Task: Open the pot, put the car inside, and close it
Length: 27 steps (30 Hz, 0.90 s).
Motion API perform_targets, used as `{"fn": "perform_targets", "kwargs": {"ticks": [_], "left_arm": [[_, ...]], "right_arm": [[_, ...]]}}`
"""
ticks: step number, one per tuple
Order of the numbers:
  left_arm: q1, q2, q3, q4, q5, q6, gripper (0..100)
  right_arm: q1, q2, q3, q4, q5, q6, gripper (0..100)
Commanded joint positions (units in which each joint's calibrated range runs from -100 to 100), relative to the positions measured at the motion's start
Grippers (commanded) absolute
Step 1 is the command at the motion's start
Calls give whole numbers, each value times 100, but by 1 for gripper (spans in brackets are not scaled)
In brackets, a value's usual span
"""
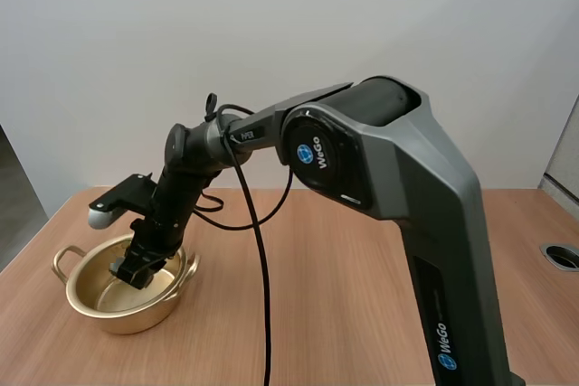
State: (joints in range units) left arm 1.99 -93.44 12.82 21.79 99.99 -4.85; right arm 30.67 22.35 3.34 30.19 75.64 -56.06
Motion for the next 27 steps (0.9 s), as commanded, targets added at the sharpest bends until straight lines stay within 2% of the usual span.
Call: {"fn": "perform_targets", "kwargs": {"ticks": [1,10,12,14,16,17,22,27], "left_arm": [[-2,10,9,-31,1,2,0],[-2,10,9,-31,1,2,0],[-2,10,9,-31,1,2,0],[-2,10,9,-31,1,2,0],[-2,10,9,-31,1,2,0],[-2,10,9,-31,1,2,0],[-2,10,9,-31,1,2,0],[-2,10,9,-31,1,2,0]], "right_arm": [[6,48,2,-9,65,3,0],[6,38,-13,42,-89,128,0],[6,38,-13,42,-89,128,20],[6,38,-13,42,-54,117,53],[6,24,-13,3,30,94,91],[21,1,-13,-8,87,65,100],[72,-261,-13,-8,-43,-39,100],[83,-756,-13,-98,-759,-39,100]]}}
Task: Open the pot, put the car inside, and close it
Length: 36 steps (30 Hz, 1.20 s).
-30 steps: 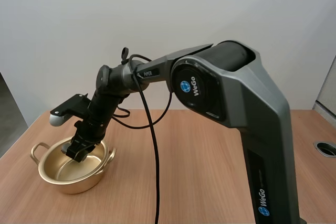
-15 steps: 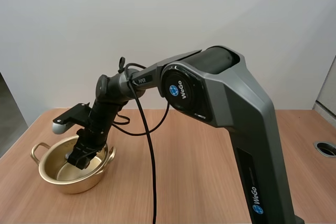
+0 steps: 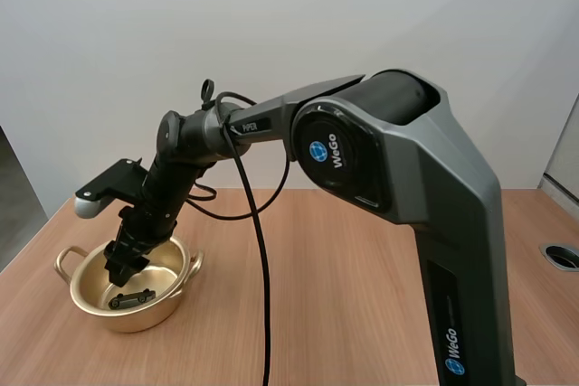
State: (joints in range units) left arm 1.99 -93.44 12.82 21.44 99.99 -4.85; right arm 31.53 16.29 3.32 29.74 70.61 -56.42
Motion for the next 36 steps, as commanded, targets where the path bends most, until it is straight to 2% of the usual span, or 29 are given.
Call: {"fn": "perform_targets", "kwargs": {"ticks": [1,4,8,12,15,20,26,28,32,36], "left_arm": [[-2,10,9,4,1,2,0],[-2,10,9,17,1,2,0],[-41,90,404,206,1,2,0],[-201,266,1241,287,1,-7,0],[-281,367,2002,262,1,-7,0],[-288,491,3352,237,-88,-16,0],[-288,708,4789,-293,-1020,-27,0],[-288,708,5129,-334,-1511,-181,0],[-288,708,5676,-113,-2380,-498,0],[-288,782,6058,263,-3012,-819,0]], "right_arm": [[-2,-267,-11,-143,-398,16,100],[-12,-630,-11,-720,-671,272,100],[-59,-1264,-11,-1868,-588,1175,100],[-192,-2057,-11,-2974,-91,1967,100],[-353,-2754,-11,-3371,585,2332,100],[-651,-3883,-11,-3442,1603,2627,100],[-736,-5247,-11,-3421,2409,3057,100],[-960,-5641,66,-3211,2570,3068,100],[-1525,-6232,424,-3047,2570,3023,100],[-1699,-6635,737,-3047,2790,2995,100]]}}
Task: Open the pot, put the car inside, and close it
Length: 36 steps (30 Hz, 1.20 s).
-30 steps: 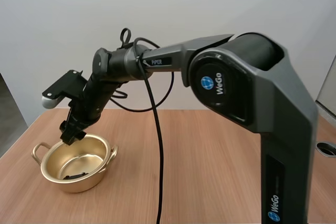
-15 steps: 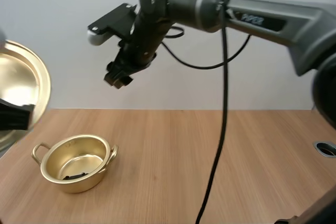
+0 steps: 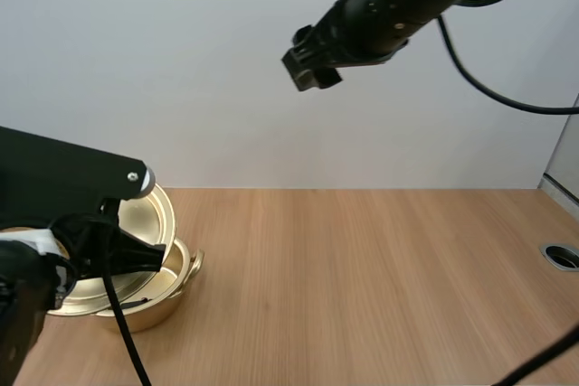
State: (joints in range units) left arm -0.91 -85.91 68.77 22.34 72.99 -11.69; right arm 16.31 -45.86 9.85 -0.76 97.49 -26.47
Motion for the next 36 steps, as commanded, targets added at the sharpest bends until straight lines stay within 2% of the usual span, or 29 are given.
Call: {"fn": "perform_targets", "kwargs": {"ticks": [1,5,11,16,24,36], "left_arm": [[2,91,514,273,-405,-240,0],[2,472,664,621,-885,-561,0],[2,1287,664,794,-1803,-915,0],[2,2037,664,875,-2086,-1090,0],[9,2804,664,1974,-2185,-2103,0],[9,3813,664,1989,-2802,-2194,0]], "right_arm": [[-178,-507,120,4,240,0,100],[-236,-764,178,12,251,-14,100],[-349,-993,178,12,251,-183,100],[-349,-993,178,12,251,-225,100],[-349,-993,178,12,251,-273,100],[-349,-993,178,12,251,-271,100]]}}
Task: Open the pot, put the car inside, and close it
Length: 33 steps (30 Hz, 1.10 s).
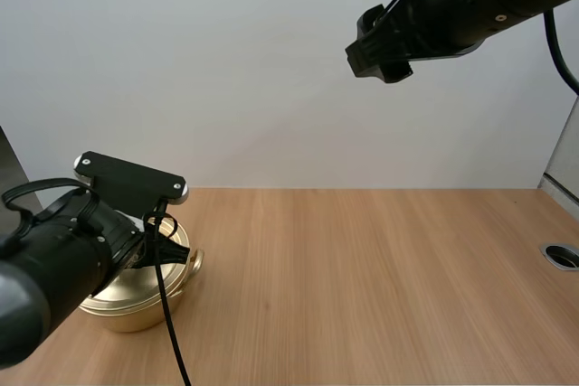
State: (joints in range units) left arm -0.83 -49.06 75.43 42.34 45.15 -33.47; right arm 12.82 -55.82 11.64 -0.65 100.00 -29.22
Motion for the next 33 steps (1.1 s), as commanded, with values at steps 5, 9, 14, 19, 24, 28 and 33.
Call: {"fn": "perform_targets", "kwargs": {"ticks": [5,9,14,19,24,28,33], "left_arm": [[33,522,-1,13,-154,-157,0],[202,755,-1,36,-424,-157,0],[436,846,-1,36,-958,-147,0],[454,977,-1,36,-1114,-33,0],[454,1167,-1,36,-1189,-23,0],[454,1224,-1,36,-1282,31,0],[454,1224,-1,36,-1385,31,0]], "right_arm": [[1,3,0,1,0,4,100],[1,3,0,1,0,-8,100],[1,3,0,1,0,-18,100],[1,3,0,1,0,-18,100],[1,3,0,1,0,-18,100],[1,3,0,1,0,-18,100],[1,3,0,1,0,-18,100]]}}
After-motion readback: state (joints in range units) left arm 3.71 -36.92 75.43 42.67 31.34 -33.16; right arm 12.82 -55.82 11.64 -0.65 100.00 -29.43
